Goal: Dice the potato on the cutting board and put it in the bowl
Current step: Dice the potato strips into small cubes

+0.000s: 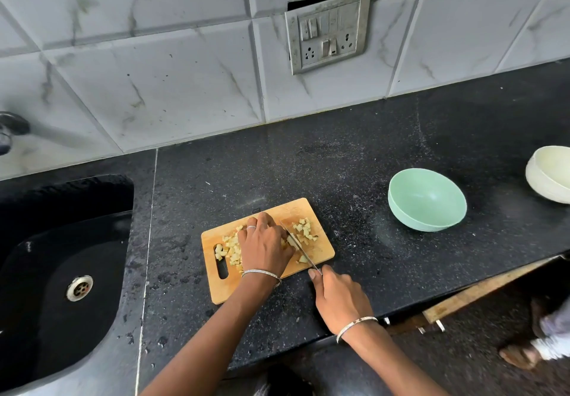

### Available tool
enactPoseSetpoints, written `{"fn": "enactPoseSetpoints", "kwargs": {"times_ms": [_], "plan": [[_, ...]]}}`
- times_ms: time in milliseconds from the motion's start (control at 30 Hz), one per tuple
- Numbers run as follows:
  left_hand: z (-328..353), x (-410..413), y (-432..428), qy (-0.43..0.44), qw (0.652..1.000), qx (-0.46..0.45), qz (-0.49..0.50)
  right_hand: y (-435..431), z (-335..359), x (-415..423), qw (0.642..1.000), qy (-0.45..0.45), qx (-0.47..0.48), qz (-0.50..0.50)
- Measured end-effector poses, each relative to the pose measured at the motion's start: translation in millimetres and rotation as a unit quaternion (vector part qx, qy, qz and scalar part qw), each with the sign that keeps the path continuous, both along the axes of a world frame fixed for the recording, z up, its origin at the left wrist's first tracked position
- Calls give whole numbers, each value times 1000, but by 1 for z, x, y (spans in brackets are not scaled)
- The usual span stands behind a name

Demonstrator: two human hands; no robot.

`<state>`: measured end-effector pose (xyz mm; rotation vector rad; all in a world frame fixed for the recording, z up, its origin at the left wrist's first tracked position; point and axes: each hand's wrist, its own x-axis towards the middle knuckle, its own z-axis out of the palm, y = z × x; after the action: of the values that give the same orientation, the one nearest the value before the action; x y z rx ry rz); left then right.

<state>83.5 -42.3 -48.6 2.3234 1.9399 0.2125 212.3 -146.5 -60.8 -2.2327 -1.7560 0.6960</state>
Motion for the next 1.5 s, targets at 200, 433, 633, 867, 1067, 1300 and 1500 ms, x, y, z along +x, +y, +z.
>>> {"fn": "enactPoseSetpoints", "kwargs": {"times_ms": [200, 433, 633, 867, 1067, 1300, 1500], "plan": [[0, -1, 2, -18, 1000, -5, -1, 7, 1, -7, 999, -38, -13, -4], [-2, -3, 5, 11, 1000, -15, -24, 13, 1, -13, 996, -86, -23, 5], [-2, -5, -3, 27, 999, -26, -33, 14, 5, -10, 997, -66, -51, -1], [-8, 2, -25, -26, 999, 29, -37, 20, 15, -2, 995, -14, -91, -28], [-13, 3, -30, -30, 999, -3, -28, 15, 13, -4, 996, -32, -76, -20], [-13, 7, -24, -42, 999, -6, -23, 0, 9, 3, 997, -32, -63, -25], [-12, 1, -16, -26, 999, 17, -27, -21, 10, 18, 997, -35, -58, -27]]}}
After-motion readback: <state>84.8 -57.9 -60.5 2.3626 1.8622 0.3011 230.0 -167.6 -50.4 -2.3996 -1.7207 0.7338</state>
